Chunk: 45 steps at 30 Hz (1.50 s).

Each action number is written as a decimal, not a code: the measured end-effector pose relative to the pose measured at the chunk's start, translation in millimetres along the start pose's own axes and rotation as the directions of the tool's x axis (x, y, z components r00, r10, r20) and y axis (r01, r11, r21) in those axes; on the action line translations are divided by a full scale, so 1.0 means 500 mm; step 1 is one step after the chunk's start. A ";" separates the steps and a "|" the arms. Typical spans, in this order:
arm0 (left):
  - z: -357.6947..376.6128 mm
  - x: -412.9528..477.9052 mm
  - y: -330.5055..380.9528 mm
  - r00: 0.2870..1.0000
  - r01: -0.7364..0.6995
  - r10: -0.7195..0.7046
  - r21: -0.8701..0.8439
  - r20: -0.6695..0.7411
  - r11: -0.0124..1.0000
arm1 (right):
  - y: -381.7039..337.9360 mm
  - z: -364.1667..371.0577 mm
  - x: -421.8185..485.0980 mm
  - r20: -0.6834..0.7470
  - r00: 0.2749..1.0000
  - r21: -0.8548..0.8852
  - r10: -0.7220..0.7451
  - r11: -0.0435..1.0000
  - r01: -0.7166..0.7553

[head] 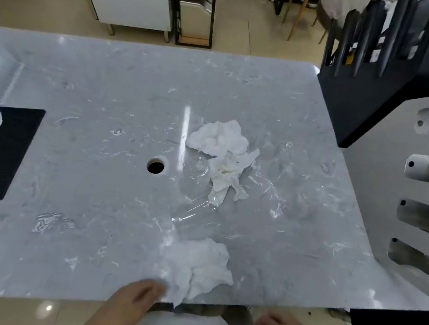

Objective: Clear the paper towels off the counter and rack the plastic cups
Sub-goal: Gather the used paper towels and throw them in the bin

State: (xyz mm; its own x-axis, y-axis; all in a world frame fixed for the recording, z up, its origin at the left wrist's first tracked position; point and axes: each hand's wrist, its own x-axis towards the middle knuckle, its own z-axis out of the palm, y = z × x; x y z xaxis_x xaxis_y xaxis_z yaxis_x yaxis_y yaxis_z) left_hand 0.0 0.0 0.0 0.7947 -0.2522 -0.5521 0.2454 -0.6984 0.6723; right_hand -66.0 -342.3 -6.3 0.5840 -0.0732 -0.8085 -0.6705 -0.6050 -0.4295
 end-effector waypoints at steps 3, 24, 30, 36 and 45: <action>0.040 0.044 0.063 0.982 -0.162 0.152 -0.093 -0.108 0.982 | -0.071 -0.073 0.030 -0.143 0.972 0.030 -0.187 0.981 0.193; 0.243 0.165 0.124 0.789 -0.166 0.220 0.146 -0.573 0.975 | -0.199 -0.091 0.332 -0.318 0.606 -0.620 -0.729 0.644 0.449; 0.084 0.202 0.401 0.766 -0.428 0.275 -0.141 -0.581 0.893 | -0.141 -0.123 0.346 -0.476 0.612 -0.466 -0.631 0.772 0.433; -0.110 0.426 0.591 0.908 -0.114 0.104 -0.002 -0.406 0.993 | -0.128 -0.144 0.358 -0.539 0.529 -0.481 -0.655 0.755 0.446; -0.047 0.600 0.533 0.967 0.245 -0.162 0.560 -0.195 0.791 | -0.119 -0.135 0.376 -0.634 0.452 -0.408 -0.628 0.767 0.494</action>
State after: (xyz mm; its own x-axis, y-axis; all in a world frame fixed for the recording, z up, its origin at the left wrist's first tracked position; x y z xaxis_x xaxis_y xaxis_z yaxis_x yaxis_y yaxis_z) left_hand 316.9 -246.4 25.1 0.8375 -0.0004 -0.5465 0.0781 -0.9897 0.1203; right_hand 114.5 -373.4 -105.7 0.9749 -0.1555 0.1594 -0.0391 -0.8241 -0.5651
